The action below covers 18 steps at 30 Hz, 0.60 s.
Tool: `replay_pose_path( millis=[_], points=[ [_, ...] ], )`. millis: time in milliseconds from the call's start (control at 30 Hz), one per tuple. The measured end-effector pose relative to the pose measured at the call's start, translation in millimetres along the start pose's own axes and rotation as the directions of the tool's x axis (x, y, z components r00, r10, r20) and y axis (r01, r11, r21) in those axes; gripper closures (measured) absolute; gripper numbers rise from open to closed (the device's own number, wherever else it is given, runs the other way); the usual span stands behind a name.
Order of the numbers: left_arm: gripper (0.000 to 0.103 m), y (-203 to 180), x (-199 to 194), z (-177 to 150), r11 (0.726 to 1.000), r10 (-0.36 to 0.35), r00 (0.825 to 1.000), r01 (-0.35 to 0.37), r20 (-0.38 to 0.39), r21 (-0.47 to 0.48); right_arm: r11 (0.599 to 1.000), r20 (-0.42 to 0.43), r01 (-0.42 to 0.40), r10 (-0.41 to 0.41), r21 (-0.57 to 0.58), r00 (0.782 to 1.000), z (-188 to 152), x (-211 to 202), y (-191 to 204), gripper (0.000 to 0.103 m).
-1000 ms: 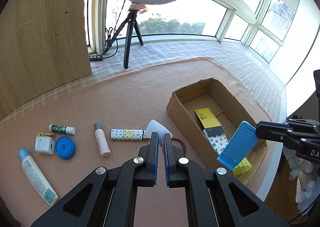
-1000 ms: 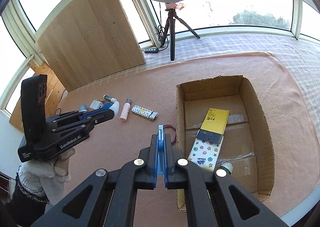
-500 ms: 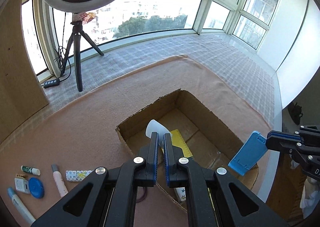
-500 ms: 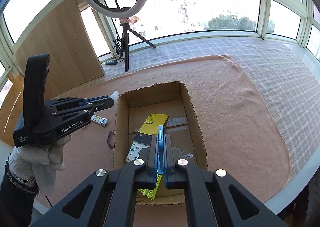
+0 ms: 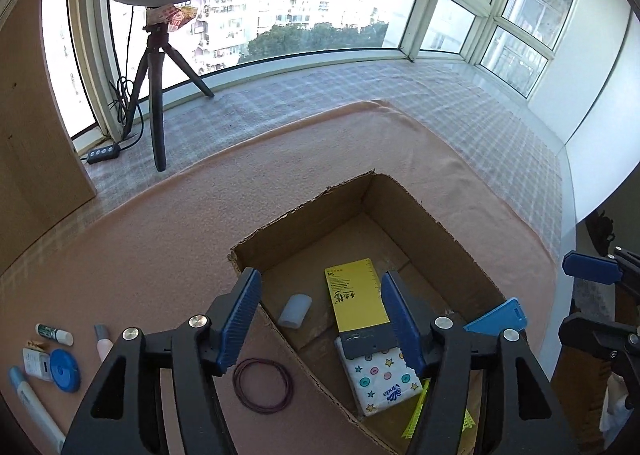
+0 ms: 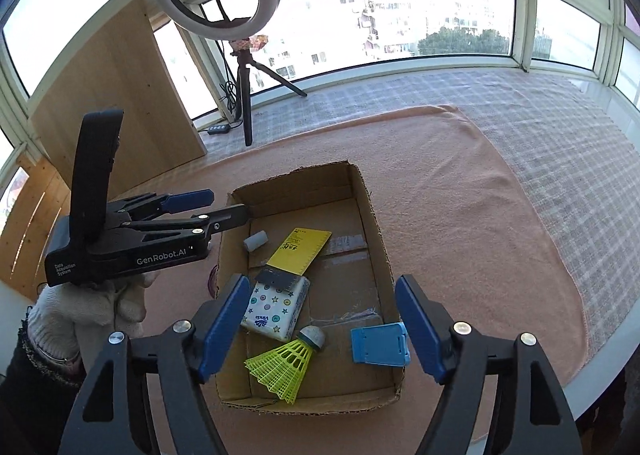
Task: Organize objects
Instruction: 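Carry eraser and stand into the box and open both tools, then grasp the pink bottle with the left tool while the right tool grasps the patterned lighter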
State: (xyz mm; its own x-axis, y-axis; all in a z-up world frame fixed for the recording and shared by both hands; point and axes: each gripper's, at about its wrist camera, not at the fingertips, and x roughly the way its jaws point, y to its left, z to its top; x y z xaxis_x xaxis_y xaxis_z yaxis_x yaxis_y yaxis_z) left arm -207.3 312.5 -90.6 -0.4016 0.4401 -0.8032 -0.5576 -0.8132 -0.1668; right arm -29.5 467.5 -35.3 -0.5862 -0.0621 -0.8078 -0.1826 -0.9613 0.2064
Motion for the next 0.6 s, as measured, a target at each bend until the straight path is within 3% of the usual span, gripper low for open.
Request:
replay_pose_path(
  millis=[233,600],
  points=[
    [0.037,23.8,-16.0,-15.7,0.999,0.018,1.0,-0.018,0.002,-0.039,1.0,-0.018,-0.02,0.019,-0.021,1.0,-0.1,9.3,18.1,0.031],
    [0.037,99.4,-60.7,-65.1,0.981,0.123,0.992,-0.123,-0.01,-0.152,0.993,-0.039,-0.104,0.102,-0.05,0.994,7.5,28.4,67.7,0.031]
  ],
)
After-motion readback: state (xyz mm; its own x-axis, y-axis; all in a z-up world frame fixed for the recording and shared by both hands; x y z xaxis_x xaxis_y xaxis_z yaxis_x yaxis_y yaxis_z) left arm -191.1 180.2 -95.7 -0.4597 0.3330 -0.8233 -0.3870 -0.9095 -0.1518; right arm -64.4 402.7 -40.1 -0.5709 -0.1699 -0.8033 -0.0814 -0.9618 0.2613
